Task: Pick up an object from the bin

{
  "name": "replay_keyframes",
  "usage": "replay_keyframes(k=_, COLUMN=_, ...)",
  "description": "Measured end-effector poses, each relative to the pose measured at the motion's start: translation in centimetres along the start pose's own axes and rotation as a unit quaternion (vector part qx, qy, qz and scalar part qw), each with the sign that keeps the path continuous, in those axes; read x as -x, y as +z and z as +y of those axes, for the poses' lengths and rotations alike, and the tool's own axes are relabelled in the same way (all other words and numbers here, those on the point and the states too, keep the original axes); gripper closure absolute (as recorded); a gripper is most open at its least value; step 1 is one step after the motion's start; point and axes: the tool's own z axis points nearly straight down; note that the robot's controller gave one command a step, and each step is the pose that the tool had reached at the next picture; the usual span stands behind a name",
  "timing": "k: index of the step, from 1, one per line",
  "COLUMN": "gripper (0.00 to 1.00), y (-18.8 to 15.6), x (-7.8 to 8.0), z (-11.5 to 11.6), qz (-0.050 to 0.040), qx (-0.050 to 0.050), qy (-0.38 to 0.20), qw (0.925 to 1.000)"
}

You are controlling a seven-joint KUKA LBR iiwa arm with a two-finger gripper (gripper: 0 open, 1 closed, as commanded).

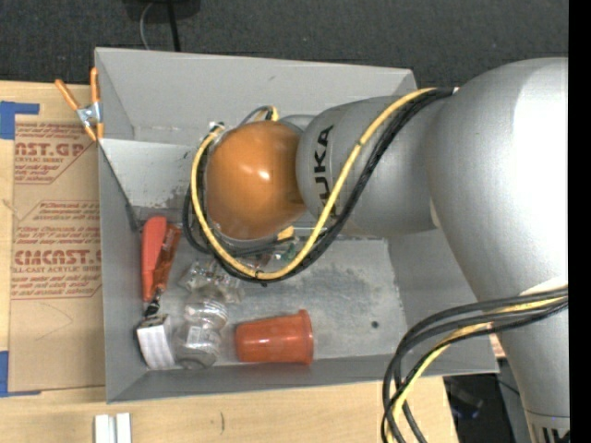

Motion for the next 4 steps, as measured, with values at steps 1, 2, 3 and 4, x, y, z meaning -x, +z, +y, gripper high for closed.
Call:
replay_keyframes(k=1, gripper=1.00, y=-1.8, x=0.0, z=0.1, qz=0.0001, qx=0.000, qy=0.000, qw=1.0000)
replay_keyframes(k=2, gripper=1.00, y=-2.8, x=0.2, z=-0.1, qz=-0.0025, qx=-0.003, qy=0.000, qw=1.0000)
replay_keyframes(k=3, gripper=1.00, y=-3.2, x=0.2, z=-0.1, qz=-0.0026, qx=-0.002, qy=0.000, qw=1.0000)
replay_keyframes(k=4, gripper=1.00, y=-3.7, x=0.2, z=0.0, qz=-0.0016, qx=-0.001, qy=0.001, qw=1.0000)
